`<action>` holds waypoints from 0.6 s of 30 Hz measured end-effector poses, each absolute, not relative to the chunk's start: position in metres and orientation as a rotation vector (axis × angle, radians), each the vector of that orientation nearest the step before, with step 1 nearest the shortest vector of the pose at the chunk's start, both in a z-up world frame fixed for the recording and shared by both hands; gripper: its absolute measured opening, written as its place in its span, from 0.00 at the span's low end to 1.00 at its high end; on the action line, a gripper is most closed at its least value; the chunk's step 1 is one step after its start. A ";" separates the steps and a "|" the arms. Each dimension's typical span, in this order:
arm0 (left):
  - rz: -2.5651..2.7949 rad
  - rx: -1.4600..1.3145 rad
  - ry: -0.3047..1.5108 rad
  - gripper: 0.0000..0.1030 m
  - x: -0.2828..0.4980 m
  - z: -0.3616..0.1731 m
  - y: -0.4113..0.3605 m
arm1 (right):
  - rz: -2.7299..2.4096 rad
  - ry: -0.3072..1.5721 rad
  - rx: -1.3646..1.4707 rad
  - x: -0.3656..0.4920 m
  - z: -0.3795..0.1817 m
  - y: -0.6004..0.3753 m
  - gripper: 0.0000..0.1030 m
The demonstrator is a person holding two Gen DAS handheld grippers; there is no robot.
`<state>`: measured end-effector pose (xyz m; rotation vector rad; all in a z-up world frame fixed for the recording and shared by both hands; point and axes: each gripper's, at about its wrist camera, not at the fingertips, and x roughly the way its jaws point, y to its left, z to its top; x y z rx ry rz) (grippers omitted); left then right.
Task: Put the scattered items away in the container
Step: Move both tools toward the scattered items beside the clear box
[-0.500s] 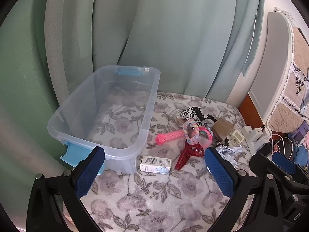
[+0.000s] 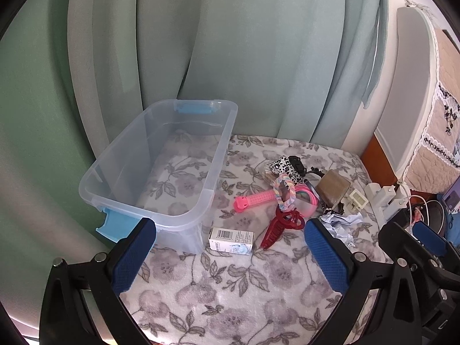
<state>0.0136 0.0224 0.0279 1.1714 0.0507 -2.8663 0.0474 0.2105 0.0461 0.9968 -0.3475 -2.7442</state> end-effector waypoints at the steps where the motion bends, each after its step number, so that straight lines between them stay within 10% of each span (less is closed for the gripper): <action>1: -2.865 1.170 0.048 1.00 0.014 0.029 0.025 | -2.748 -0.346 0.998 0.047 0.047 0.212 1.00; 18: -2.896 1.150 -0.023 1.00 0.017 0.021 0.057 | -2.792 -0.361 0.952 0.058 0.040 0.241 1.00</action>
